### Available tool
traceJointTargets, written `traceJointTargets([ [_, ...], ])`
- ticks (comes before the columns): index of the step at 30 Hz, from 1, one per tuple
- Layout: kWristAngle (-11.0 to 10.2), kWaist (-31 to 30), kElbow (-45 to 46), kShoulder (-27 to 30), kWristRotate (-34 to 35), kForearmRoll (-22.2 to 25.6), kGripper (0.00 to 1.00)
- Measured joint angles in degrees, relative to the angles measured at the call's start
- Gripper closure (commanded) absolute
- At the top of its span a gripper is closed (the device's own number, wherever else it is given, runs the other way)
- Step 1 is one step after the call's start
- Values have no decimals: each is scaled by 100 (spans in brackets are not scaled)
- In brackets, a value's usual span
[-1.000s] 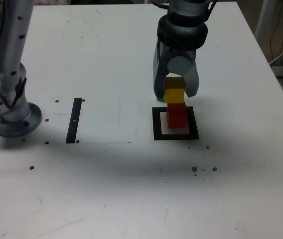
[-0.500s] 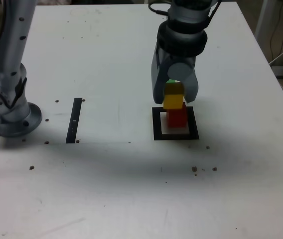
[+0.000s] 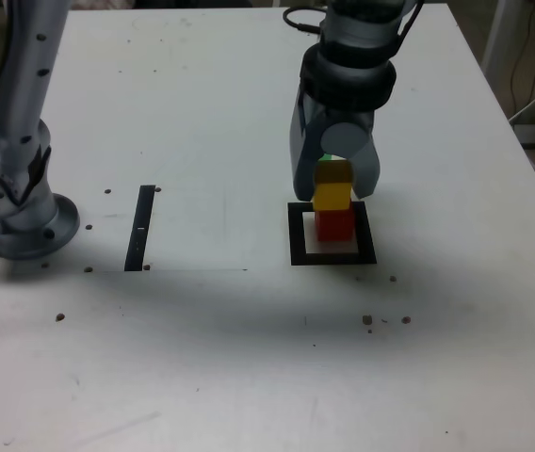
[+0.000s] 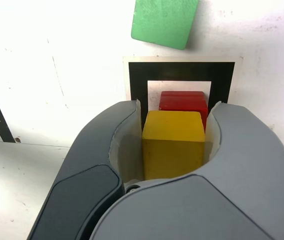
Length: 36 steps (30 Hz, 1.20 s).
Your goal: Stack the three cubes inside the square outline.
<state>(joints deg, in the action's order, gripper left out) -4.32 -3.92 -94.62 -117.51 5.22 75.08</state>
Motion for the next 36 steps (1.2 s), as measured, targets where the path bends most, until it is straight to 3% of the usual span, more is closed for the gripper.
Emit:
traceJointTargets([
  [15,-1,-35,41,0,1,-99,68],
  [33,-65,-35,146,0,-29,-305,28],
  [36,-74,-35,146,0,-68,-352,17],
])
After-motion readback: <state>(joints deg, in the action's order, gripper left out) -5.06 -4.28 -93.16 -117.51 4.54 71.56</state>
